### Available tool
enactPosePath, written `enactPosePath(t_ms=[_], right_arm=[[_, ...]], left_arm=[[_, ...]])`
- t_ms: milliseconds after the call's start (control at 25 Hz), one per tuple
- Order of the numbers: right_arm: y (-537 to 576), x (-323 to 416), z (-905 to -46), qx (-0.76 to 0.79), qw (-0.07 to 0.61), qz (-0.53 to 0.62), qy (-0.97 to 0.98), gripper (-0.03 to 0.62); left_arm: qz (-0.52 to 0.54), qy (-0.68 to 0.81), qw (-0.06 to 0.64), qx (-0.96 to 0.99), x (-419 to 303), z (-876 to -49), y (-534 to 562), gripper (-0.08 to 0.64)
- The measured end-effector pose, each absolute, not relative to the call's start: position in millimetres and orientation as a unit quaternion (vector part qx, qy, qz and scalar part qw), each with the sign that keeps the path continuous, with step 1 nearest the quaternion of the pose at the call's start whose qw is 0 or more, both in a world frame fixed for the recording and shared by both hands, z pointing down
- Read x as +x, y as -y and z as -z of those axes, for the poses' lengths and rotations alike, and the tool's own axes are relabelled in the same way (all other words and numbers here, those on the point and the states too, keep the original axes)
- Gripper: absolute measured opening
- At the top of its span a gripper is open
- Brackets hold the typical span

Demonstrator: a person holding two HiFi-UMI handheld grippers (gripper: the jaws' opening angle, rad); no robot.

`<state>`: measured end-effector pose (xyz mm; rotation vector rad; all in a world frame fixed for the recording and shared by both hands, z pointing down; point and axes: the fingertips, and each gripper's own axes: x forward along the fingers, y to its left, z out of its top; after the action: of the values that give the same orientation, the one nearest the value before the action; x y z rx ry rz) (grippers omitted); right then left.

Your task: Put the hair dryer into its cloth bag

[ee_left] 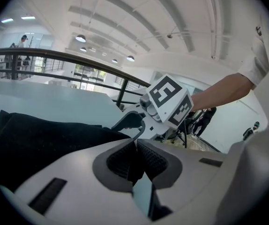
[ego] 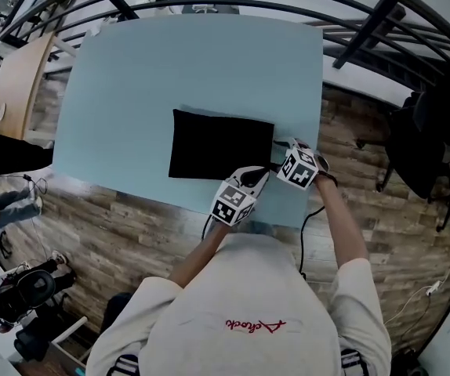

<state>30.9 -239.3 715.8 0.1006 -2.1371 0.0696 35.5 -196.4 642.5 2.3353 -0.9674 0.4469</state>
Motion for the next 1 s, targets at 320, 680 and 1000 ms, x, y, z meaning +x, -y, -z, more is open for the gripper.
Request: enactPosePath(t_ms=[320, 680, 1000], right_arm=[[254.7, 90.4, -700.2, 0.167, 0.435, -0.088, 0.881, 0.215], [246.4, 85.8, -647.7, 0.243, 0.326, -0.095, 0.909, 0.026], [216.3, 87.5, -596.6, 0.289, 0.238, -0.089, 0.923, 0.015]], left_arm=[[-0.146, 0.352, 0.242, 0.892, 65.0, -624.6, 194.2, 0.132], [-0.130, 0.378, 0.217, 0.890, 66.7, -601.8, 186.0, 0.078], [-0.113, 0.401, 0.210, 0.884, 56.4, -584.8, 165.5, 0.009]])
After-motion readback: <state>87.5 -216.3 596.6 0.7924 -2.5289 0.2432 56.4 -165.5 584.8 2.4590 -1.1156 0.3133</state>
